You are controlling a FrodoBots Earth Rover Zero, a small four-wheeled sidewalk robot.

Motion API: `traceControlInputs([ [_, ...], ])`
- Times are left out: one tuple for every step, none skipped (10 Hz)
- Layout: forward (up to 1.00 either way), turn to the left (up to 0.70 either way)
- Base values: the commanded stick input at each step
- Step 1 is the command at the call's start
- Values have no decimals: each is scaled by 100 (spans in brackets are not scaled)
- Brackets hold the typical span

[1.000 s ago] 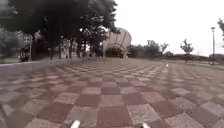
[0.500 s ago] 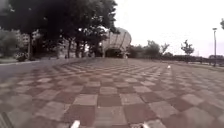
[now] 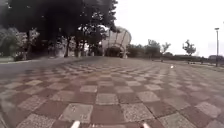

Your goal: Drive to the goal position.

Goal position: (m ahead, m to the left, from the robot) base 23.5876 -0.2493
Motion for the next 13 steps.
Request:
traceControlInputs([
  [70, 0],
  [70, 0],
  [70, 0],
  [70, 0],
  [70, 0],
  [70, 0],
  [70, 0],
  [70, 0],
  [70, 0],
  [70, 0],
  [70, 0],
  [70, 0],
  [70, 0],
])
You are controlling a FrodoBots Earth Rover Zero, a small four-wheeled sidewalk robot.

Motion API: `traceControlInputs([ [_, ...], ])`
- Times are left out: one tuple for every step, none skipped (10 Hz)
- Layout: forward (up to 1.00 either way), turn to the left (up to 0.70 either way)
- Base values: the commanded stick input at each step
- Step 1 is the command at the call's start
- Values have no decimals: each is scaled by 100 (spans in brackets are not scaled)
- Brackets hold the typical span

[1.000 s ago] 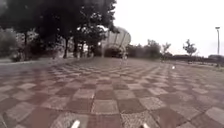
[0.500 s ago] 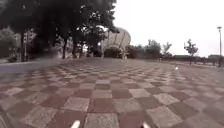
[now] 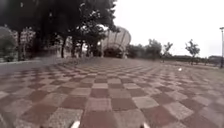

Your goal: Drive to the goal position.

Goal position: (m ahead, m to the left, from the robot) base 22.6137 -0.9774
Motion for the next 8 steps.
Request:
traceControlInputs([
  [70, 0],
  [70, 0],
  [70, 0],
  [70, 0],
  [70, 0],
  [70, 0],
  [70, 0],
  [70, 0],
])
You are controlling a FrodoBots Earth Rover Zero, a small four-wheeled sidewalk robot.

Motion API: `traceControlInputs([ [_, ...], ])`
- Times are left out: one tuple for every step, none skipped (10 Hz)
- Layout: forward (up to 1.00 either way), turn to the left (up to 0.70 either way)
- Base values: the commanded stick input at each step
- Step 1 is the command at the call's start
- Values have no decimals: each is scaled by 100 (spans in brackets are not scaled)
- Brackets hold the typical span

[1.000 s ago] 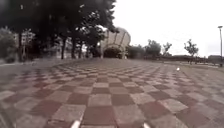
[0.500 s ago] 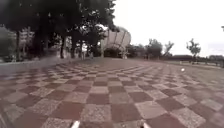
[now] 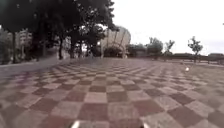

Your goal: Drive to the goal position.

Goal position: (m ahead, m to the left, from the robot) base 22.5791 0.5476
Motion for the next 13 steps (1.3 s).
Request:
traceControlInputs([
  [70, 0],
  [70, 0],
  [70, 0],
  [70, 0],
  [70, 0],
  [70, 0],
  [70, 0],
  [70, 0],
  [70, 0],
  [70, 0],
  [70, 0],
  [70, 0],
  [70, 0],
])
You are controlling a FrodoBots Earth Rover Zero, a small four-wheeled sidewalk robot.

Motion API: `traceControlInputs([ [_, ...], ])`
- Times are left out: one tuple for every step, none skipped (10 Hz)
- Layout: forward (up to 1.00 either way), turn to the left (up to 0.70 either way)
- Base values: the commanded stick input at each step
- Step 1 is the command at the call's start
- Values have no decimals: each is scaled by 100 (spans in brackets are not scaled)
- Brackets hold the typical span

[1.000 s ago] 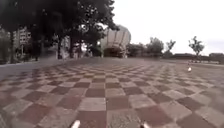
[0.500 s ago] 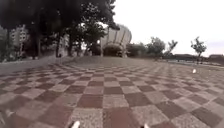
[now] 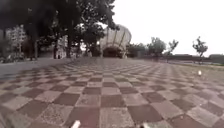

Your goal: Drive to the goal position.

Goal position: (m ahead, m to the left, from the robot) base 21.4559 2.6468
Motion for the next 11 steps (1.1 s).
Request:
traceControlInputs([
  [70, 0],
  [70, 0],
  [70, 0],
  [70, 1],
  [70, 3],
  [70, 3],
  [70, 4],
  [70, 11],
  [70, 26],
  [70, 21],
  [70, 9],
])
